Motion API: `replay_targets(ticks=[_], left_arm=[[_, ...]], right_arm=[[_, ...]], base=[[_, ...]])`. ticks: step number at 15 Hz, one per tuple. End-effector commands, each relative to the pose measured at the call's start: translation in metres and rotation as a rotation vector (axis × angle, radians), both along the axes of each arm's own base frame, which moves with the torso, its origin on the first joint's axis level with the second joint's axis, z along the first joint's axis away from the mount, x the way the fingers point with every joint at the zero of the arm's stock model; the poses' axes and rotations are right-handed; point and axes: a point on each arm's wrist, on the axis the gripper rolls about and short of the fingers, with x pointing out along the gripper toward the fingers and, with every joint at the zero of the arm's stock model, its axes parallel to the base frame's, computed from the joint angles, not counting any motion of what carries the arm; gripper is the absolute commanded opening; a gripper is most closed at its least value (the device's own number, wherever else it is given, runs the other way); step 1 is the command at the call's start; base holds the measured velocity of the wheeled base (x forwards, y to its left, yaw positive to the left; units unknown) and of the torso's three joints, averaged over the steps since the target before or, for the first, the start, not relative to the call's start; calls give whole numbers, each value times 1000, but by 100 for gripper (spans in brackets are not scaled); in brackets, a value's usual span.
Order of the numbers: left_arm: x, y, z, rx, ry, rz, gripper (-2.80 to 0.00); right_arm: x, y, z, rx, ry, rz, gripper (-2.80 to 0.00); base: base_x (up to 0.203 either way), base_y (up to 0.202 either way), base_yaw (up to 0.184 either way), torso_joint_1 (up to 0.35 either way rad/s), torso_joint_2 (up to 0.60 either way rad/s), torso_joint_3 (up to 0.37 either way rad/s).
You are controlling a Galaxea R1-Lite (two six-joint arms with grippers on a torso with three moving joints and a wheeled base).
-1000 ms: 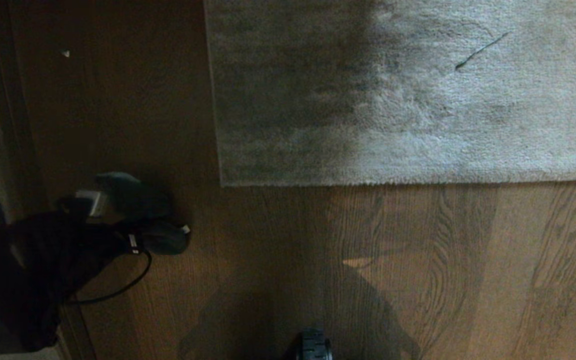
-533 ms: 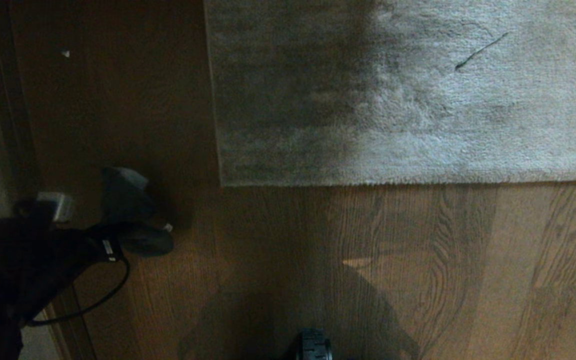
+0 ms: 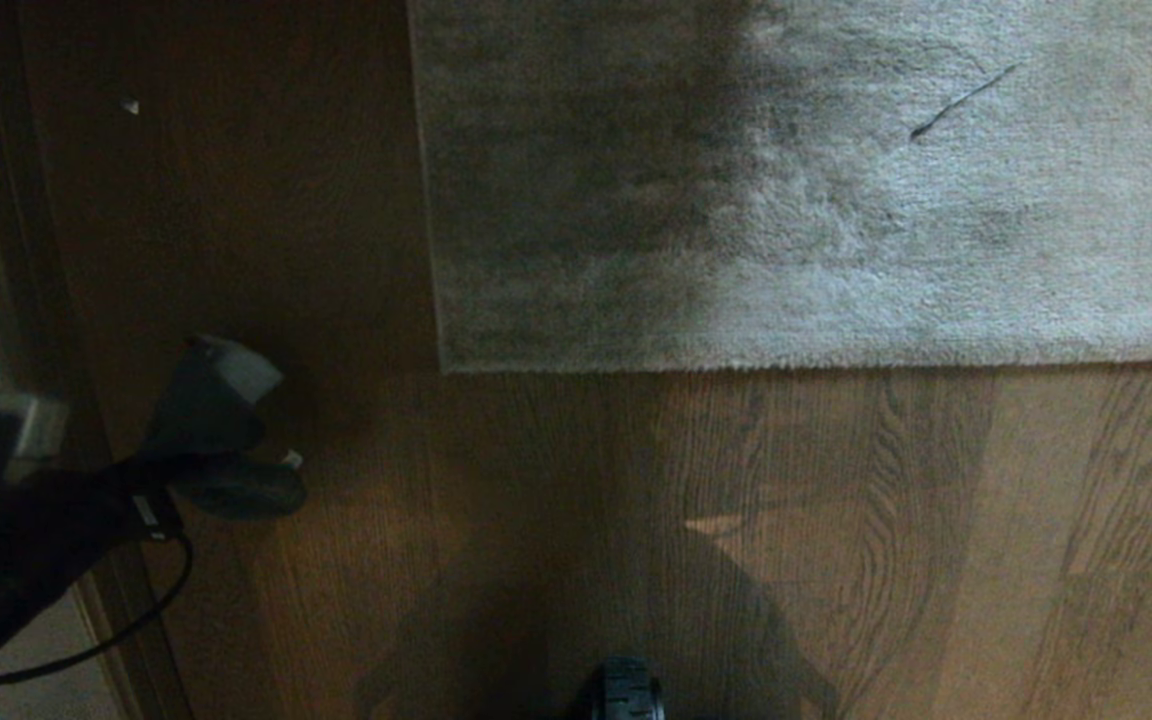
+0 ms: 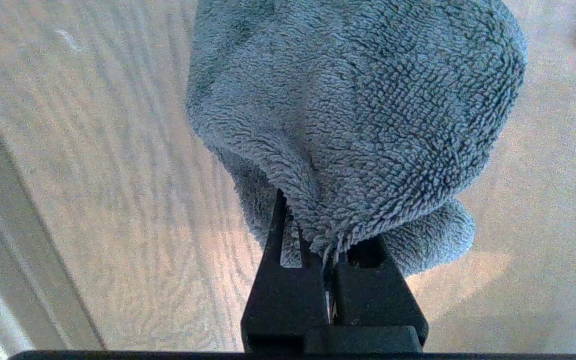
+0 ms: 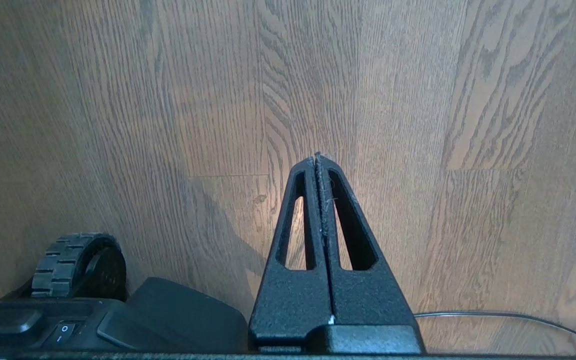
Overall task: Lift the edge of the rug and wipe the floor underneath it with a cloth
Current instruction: Pick up the rag
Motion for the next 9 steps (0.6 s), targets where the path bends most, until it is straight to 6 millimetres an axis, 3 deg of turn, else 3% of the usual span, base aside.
replay_targets(ticks=[1,9], left_arm=[[-2,3,4,14,-40,2,-280],[3,1,-12,-15,25,-59,-280]], right_arm=[[0,0,0,0,-1,0,-280],[0,0,0,0,-1,0,-280]], base=[[0,0,0,0,0,0],[0,0,0,0,0,0]])
